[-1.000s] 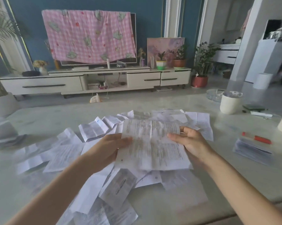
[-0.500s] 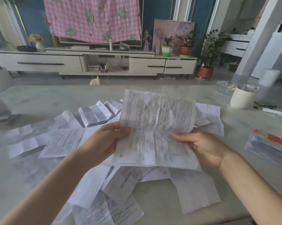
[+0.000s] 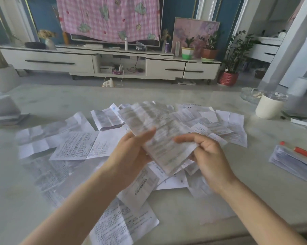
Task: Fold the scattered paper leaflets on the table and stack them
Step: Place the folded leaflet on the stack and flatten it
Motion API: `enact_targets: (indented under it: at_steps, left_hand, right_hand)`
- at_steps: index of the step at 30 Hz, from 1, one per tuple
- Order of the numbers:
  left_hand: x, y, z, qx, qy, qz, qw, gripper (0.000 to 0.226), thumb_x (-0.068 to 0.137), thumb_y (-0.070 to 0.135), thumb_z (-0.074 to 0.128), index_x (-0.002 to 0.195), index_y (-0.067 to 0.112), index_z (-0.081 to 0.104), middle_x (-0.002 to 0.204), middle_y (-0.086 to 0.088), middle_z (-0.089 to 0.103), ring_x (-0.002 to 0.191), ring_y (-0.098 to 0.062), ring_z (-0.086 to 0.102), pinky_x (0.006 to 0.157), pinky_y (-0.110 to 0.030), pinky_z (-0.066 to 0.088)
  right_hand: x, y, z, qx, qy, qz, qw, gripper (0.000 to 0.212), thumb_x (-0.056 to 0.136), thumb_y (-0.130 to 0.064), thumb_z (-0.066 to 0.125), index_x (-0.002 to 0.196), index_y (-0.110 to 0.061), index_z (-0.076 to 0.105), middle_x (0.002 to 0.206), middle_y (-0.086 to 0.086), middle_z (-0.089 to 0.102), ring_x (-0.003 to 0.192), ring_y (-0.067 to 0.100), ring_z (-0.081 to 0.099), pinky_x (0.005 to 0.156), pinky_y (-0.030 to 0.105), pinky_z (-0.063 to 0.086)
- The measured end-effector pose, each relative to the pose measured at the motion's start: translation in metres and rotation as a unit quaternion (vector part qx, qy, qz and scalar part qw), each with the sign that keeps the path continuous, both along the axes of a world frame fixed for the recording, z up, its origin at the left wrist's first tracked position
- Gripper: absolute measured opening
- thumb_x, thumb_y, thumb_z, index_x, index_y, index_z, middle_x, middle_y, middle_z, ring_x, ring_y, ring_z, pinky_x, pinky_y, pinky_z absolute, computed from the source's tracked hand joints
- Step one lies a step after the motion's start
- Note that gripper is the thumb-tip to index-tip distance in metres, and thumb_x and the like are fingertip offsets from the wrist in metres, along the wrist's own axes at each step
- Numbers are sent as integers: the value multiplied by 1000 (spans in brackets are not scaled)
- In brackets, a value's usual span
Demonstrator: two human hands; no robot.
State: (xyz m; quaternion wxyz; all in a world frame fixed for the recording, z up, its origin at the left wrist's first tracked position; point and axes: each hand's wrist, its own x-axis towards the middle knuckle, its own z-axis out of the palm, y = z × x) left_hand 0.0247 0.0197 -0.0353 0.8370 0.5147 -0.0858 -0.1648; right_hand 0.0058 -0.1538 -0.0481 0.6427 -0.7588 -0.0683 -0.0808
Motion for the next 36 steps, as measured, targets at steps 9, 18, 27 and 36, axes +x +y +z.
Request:
enact_targets:
  at_steps: [9,18,27,36]
  left_hand:
    - [0,16,-8,108,-26,-87,990,21,88,-2,54,99,9,68,100,-9,72,95,-24,69,80,-33,57]
    - [-2,19,-7,125,1,-103,987,23,89,3,49,106,-1,64,106,-15,70,96,-26,69,80,-32,57]
    - [-7,20,-5,154,16,-123,980,21,92,4,47,100,3,66,96,-10,73,84,-20,71,66,-26,58]
    - [-4,24,-2,187,-16,-76,979,24,89,-2,50,91,7,72,95,-11,73,85,-23,71,72,-29,59]
  right_hand:
    - [-11,-9,15,-1,142,76,987,42,75,-41,64,102,-8,63,92,16,69,72,30,65,59,37,51]
    - [-10,-10,5,28,104,50,993,39,75,-27,62,107,-3,65,100,11,72,93,24,69,82,33,56]
    - [-10,-9,2,72,104,69,990,36,81,-20,57,110,1,62,103,13,71,96,21,69,75,19,54]
    - [-12,-15,7,109,186,111,970,27,91,-5,48,115,-6,61,111,15,68,101,27,66,85,32,54]
